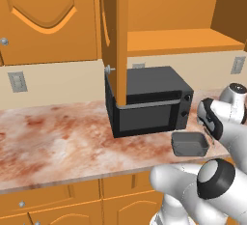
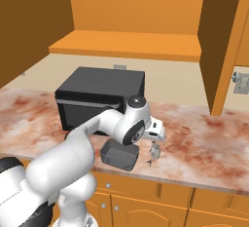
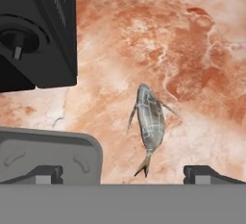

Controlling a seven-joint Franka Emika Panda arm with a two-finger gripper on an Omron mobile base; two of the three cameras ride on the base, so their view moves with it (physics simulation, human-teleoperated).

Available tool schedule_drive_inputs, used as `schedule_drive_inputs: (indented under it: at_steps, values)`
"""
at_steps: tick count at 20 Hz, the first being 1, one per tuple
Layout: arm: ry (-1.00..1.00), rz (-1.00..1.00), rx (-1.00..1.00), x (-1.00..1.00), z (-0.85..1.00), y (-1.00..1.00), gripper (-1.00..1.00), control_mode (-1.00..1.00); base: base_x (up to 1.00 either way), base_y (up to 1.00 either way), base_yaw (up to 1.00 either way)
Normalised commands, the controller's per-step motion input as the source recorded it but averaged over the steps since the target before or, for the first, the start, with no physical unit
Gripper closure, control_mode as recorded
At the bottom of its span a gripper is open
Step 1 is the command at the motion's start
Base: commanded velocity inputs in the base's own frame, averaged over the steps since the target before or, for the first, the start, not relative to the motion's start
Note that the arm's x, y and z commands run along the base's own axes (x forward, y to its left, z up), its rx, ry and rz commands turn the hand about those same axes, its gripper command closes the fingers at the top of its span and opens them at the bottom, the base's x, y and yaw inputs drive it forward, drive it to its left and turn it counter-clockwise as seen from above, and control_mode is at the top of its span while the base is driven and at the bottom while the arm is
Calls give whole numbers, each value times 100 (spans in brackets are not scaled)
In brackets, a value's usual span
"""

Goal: Retrieve the tupperware from the cabinet, then place the raw meat into the tupperware to avoid contamination.

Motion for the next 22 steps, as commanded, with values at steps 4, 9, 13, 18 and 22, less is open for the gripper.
schedule_drive_inputs:
  at_steps: [4,9,13,18,22]
  values:
    - [0,4,-1,0,-5,-38,-100,-100,0,0,0]
    - [0,1,0,0,-8,-15,-100,-100,0,0,0]
    - [-4,0,0,1,-9,0,-100,-100,0,0,0]
    - [-5,0,0,0,-20,-3,-100,-100,0,0,0]
    - [-2,0,0,0,-21,-8,-100,-100,0,0,0]
